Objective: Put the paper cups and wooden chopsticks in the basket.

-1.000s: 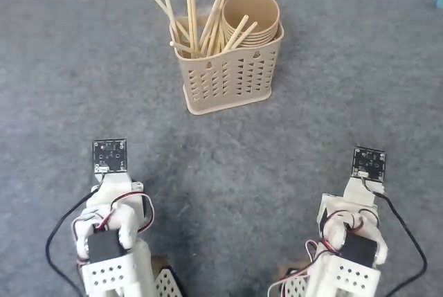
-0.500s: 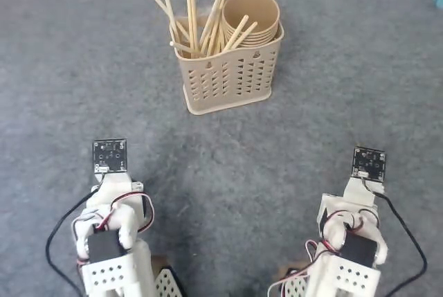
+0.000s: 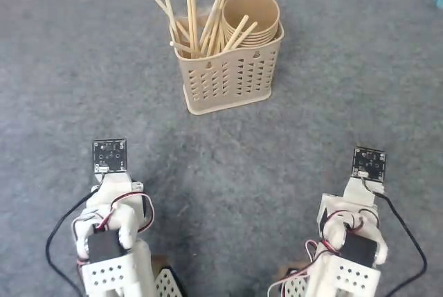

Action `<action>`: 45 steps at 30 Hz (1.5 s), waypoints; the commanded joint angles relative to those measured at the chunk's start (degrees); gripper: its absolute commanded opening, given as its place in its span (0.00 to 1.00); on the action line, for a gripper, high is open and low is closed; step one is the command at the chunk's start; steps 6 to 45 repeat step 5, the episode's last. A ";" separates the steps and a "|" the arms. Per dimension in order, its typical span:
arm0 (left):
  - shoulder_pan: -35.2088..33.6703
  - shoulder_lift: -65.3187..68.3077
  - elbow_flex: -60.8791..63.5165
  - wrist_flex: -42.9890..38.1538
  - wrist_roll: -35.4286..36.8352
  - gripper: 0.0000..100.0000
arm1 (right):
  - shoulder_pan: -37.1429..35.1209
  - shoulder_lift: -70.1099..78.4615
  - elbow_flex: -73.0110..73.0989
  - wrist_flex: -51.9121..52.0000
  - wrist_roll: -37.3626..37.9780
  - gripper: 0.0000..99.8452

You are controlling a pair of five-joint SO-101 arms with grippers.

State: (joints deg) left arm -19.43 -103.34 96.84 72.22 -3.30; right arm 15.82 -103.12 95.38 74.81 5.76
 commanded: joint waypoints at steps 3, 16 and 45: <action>-0.44 -1.14 -0.31 0.18 -0.18 0.01 | 0.75 -0.84 1.05 0.22 0.70 0.01; -0.44 -1.14 -0.31 0.18 -0.18 0.01 | 0.75 -0.84 1.05 0.22 0.70 0.01; -0.44 -1.14 -0.31 0.18 -0.18 0.01 | 0.75 -0.84 1.05 0.22 0.70 0.01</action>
